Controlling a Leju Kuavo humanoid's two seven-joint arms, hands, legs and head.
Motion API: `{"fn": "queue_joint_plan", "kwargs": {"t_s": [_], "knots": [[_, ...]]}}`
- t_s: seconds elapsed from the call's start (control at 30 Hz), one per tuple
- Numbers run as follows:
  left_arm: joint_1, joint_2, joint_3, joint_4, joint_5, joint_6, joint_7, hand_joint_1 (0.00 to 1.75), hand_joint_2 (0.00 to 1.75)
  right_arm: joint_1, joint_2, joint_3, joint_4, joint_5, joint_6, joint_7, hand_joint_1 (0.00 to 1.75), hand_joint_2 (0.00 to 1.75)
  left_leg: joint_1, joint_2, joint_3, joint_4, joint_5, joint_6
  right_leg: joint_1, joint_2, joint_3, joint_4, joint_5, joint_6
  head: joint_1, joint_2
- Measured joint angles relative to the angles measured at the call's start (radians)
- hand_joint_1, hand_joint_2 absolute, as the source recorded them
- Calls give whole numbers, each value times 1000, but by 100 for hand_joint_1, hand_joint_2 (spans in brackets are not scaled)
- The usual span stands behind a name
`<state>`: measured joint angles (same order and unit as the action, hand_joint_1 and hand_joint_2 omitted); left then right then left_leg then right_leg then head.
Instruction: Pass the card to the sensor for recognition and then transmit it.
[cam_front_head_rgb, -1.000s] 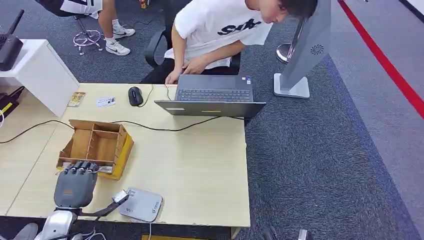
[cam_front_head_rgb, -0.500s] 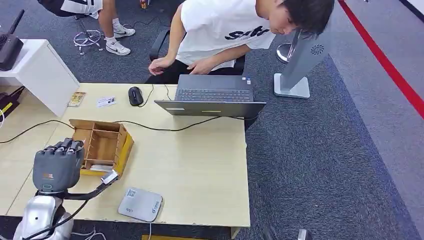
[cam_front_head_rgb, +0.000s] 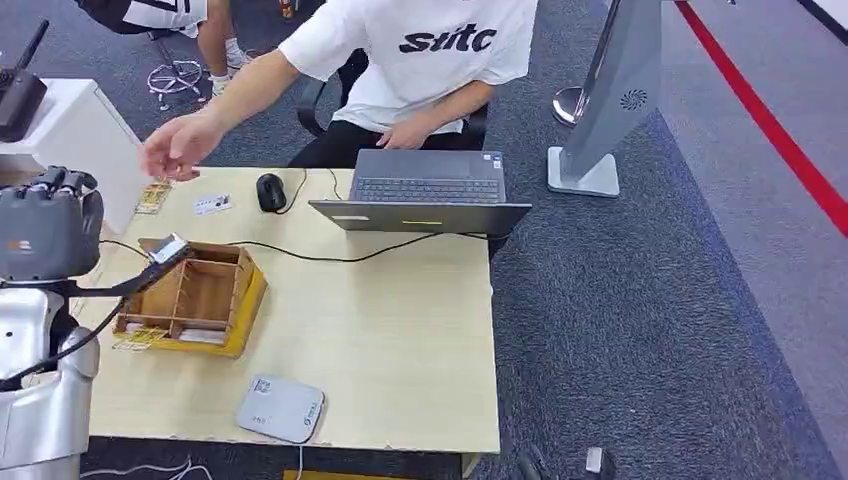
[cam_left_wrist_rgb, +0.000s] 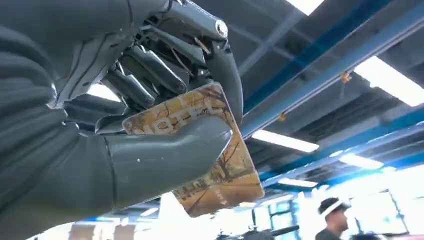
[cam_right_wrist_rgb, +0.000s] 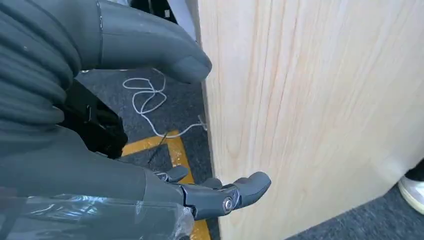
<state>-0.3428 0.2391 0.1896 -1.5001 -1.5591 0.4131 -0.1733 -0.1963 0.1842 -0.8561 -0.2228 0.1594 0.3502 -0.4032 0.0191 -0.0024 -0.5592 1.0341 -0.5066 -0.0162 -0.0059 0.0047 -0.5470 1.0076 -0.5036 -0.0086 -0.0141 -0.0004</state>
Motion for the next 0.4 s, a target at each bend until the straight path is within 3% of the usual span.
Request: {"fn": "queue_joint_plan", "kwargs": {"t_s": [0.13, 0.4], "knots": [[-65, 26, -1, 104, -1, -6, 61, 175, 175, -4, 3, 9, 1, 8, 0, 2, 0, 175, 0, 0, 0, 0, 0, 0, 0, 0, 0, 0, 0, 0, 0, 0], [-110, 45, -13, 200, -2, -8, 95, 175, 175, -8, 8, 14, 1, 11, 0, 3, 0, 175, 0, 1, 0, 0, 0, 0, 0, 1, -1, 0, 0, 0, 0, 0]]}}
